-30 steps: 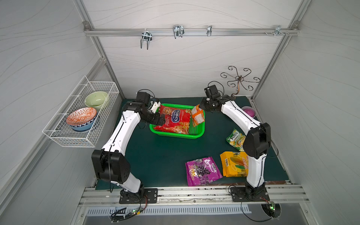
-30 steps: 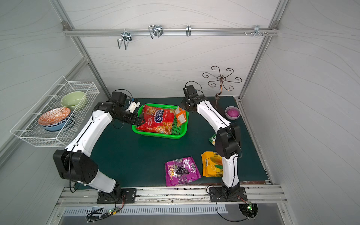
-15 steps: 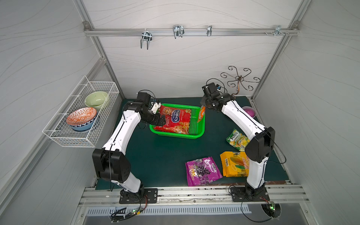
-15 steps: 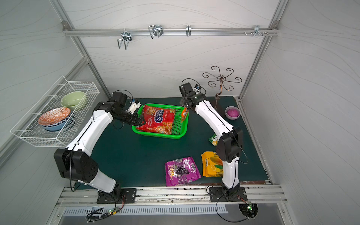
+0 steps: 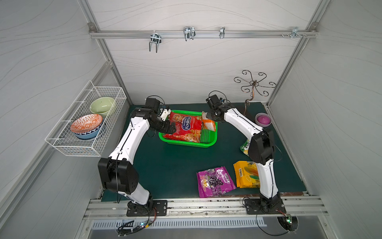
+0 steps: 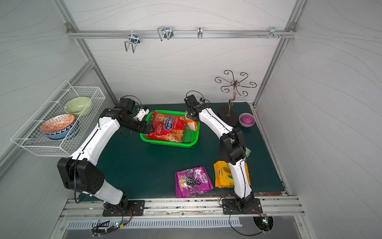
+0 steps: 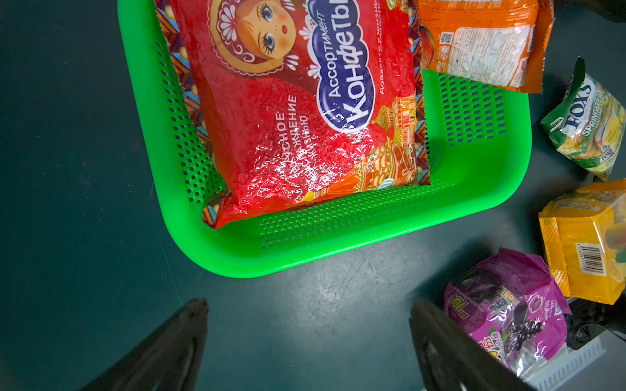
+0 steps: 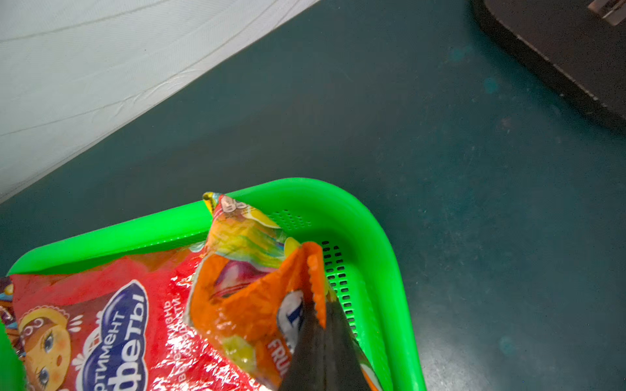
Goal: Put the candies in the basket
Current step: Place the candy in the basket.
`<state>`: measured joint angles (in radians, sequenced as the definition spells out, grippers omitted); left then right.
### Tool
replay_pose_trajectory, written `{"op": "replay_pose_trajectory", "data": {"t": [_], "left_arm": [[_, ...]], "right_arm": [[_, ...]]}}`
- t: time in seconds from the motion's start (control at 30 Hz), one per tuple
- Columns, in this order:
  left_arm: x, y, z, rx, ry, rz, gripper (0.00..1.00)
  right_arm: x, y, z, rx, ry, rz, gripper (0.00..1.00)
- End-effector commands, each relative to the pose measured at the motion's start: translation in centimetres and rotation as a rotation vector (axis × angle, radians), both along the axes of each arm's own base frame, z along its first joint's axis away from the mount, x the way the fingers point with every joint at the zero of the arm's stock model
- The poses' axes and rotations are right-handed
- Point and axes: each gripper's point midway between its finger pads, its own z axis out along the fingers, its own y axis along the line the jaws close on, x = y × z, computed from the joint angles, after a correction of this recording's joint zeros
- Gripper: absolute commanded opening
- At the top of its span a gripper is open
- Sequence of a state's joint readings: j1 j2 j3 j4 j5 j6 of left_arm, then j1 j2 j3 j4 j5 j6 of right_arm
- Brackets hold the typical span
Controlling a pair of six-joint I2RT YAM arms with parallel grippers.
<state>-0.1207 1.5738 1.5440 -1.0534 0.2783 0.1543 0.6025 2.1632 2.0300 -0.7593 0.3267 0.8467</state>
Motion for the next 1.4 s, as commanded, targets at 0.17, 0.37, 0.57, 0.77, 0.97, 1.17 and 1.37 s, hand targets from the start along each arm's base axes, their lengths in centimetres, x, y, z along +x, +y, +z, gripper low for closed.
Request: {"op": "replay_pose_trajectory", "data": {"t": [0.17,0.37,0.57,0.77,0.97,1.17,1.37], "left_arm": [[0.2,-0.1,1.0,-0.006,-0.025,-0.007,0.97],[0.2,-0.1,0.8,-0.005,-0.02,-0.007,0.96],[0.2,-0.3,0.9,-0.016,-0.014,-0.009,0.96],[0.1,-0.3,0.9,-0.021,-0.013,-0.011,0.96],[0.0,-0.4,1.0,-0.026,-0.012,-0.015,0.96],[-0.1,-0.4,0.8,-0.021,-0.01,-0.018,0.96],[0.0,-0.5,0.6,-0.024,-0.002,-0.02,0.95]], "right_arm": [[0.1,1.8,-0.8,0.13,0.043,0.014,0.0],[-1.6,-1.8,3.9,0.167,0.03,-0.12,0.0],[-2.3,-3.1,8.0,0.202,-0.037,-0.158,0.0],[-2.3,-3.9,9.8,0.158,-0.087,-0.167,0.0],[-1.6,-3.7,6.9,0.084,-0.039,-0.175,0.0],[-1.1,-3.8,6.0,0.028,-0.044,-0.177,0.0],[-0.2,-3.2,4.3,0.011,-0.043,-0.16,0.0]]}}
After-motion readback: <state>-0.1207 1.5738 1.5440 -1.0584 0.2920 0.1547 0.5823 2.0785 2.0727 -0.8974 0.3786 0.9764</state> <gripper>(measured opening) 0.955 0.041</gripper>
